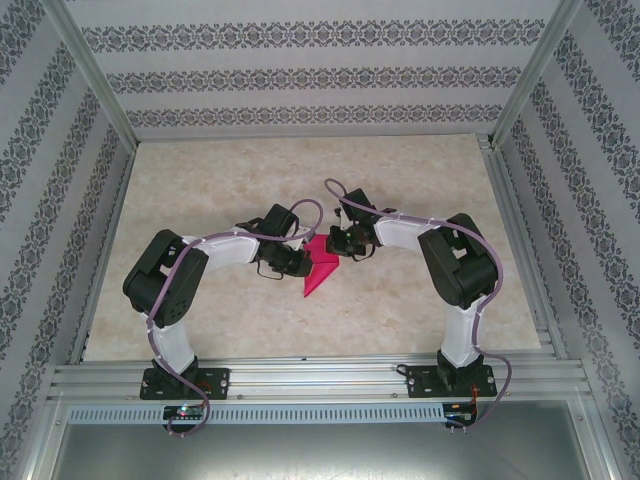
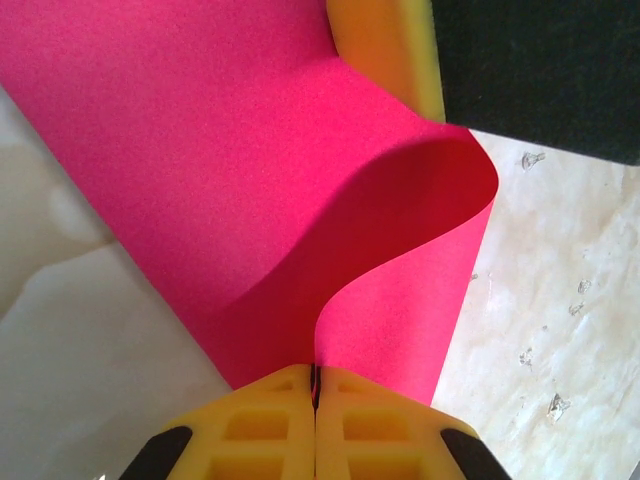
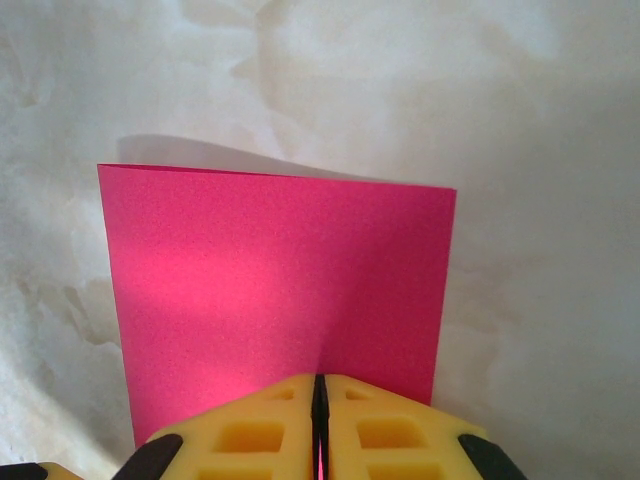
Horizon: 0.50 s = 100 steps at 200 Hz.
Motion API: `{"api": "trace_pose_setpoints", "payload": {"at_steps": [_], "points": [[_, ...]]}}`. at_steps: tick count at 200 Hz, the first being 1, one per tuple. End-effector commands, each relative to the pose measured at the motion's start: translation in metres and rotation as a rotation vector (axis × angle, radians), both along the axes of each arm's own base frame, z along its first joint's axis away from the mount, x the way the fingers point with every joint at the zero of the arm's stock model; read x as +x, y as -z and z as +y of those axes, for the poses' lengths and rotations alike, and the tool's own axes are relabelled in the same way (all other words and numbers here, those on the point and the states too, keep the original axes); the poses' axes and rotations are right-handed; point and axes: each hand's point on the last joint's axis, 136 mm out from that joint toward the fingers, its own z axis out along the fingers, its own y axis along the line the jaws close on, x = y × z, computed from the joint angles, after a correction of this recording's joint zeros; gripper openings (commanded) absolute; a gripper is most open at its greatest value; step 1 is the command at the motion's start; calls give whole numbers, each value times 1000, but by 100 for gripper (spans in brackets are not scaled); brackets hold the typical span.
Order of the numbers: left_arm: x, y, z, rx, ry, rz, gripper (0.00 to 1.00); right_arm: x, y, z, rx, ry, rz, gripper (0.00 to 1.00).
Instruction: Fold a paper plane with a square sheet of paper (pick it up from the middle)
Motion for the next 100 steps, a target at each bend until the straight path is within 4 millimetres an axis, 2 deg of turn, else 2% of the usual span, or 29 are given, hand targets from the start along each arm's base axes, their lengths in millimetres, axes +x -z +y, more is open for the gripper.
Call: {"api": "trace_pose_setpoints", "payload": {"at_steps": [1,51,100], "points": [[-1,-2,6,4,-11,8,7,-16,22,-11,-75,19,62,12],[-8,3,9,13,-15,33,7,-17,23,-13,-80,22,67,12],[-6,2,10,18,-28,25,8,-18,24,-14,-87,25,66,12]]}}
